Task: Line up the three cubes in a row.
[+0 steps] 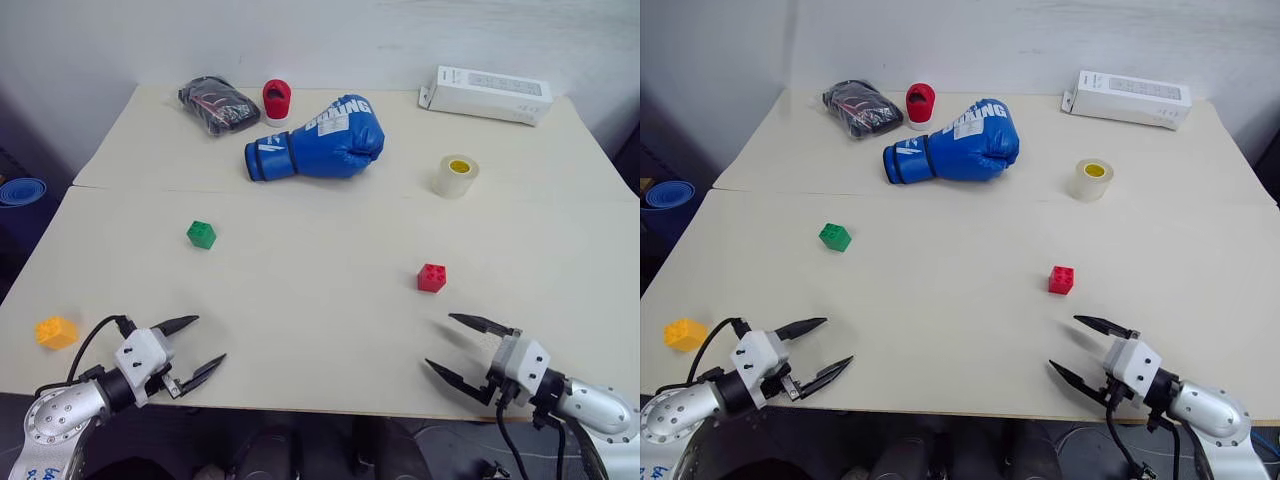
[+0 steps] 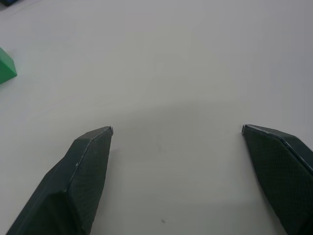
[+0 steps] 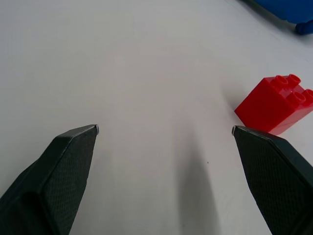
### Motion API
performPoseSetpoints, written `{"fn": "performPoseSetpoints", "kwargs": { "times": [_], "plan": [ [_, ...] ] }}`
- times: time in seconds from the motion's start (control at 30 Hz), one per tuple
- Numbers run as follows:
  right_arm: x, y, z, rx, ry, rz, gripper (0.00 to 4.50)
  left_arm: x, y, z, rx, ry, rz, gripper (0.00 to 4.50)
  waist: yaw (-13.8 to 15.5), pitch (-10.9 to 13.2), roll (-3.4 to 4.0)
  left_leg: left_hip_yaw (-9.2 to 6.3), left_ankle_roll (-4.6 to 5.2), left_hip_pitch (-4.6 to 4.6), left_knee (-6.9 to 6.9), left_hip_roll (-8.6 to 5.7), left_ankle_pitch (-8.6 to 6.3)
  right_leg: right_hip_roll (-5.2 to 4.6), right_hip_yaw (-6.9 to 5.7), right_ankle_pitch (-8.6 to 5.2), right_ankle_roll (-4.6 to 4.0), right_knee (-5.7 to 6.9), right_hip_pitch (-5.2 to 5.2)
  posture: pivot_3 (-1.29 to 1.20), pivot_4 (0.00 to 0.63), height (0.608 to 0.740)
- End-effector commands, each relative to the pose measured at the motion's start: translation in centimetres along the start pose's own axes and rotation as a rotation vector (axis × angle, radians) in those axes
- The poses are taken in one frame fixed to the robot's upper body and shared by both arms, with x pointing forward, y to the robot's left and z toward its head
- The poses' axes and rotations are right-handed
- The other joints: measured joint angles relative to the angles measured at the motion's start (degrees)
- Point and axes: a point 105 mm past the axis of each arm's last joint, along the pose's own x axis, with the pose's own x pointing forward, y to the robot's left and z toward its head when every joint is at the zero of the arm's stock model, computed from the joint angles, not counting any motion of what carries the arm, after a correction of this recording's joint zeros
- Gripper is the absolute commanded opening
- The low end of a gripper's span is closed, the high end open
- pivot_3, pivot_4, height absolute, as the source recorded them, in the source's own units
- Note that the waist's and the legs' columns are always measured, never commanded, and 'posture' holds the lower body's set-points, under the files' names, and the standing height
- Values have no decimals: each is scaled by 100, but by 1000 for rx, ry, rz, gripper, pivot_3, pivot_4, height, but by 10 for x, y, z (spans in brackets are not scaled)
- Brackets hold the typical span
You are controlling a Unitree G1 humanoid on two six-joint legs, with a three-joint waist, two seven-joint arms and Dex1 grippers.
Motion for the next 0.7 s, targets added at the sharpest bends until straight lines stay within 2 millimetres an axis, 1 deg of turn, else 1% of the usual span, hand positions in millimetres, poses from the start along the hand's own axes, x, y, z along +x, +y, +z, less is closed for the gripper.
{"fn": "performPoseSetpoints", "kwargs": {
  "times": [0.03, 0.1, 0.17, 0.2, 0.27, 0.33, 0.43, 0.53, 0.67, 0.7],
  "plan": [
    [2, -1, 12, -12, -57, -35, 4500, -5, 6, 10, 29, -29, 9, 4452, 0, 0, 0, 0, 0, 0, 0, 0, 0, 0, 0, 0, 0, 0, 0, 0, 150, 740],
    [-1, -3, 12, 6, -58, -81, 4500, -4, 5, 20, -2, -75, -9, 4452, 2, 0, 0, 0, -1, -1, 0, 0, 0, 1, -1, 0, 0, 0, -1, 0, 150, 740],
    [-9, -3, 11, 39, -49, -142, 4500, -2, 1, 30, -12, -106, -78, 4452, 17, 0, 0, 0, -1, -2, 0, 0, 0, 0, -1, 0, 0, 0, -1, 0, 150, 740],
    [-14, -4, 10, 69, -41, -190, 4500, 0, -5, 37, -20, -132, -134, 4452, 22, 0, 0, -1, -1, -2, 0, 0, 0, 0, -1, 0, 0, 0, 0, 0, 150, 740],
    [-30, -6, 6, 189, -22, -321, 4500, 9, -17, 52, -61, -184, -227, 4452, 60, -2, 3, -4, -2, -3, 0, 0, 0, 0, -2, 0, 0, -2, 1, 0, 150, 740],
    [-45, -4, 2, 230, 13, -424, 4500, 21, -30, 58, -36, -199, -301, 4452, 67, -8, 14, -7, -3, -4, 0, -1, -1, -2, -1, 0, 0, -4, 4, 0, 150, 740],
    [-57, -2, -3, 250, 45, -553, 4500, 32, -36, 61, -25, -214, -334, 4452, -1, -12, 19, -3, -4, 0, 0, -3, -1, 0, 4, 1, 1, -1, 5, 0, 150, 740],
    [-55, 6, -7, 288, 48, -627, 4500, 36, -47, 60, -59, -197, -420, 4452, -67, -13, 18, 1, -17, 5, -3, 6, -2, 11, 8, -3, -5, 9, 3, 0, 150, 740],
    [-34, 4, -4, 311, -4, -702, 4500, 43, -45, 63, -20, -216, -426, 4452, -123, -11, 22, 2, -23, 3, -3, 9, 0, 12, 9, -8, -12, 22, -7, 0, 150, 740],
    [-25, 1, 0, 308, -32, -702, 4500, 44, -44, 65, -21, -226, -420, 4452, -132, -11, 23, 2, -23, 4, -3, 9, 1, 11, 10, -8, -13, 22, -7, 0, 150, 740]
  ]
}}
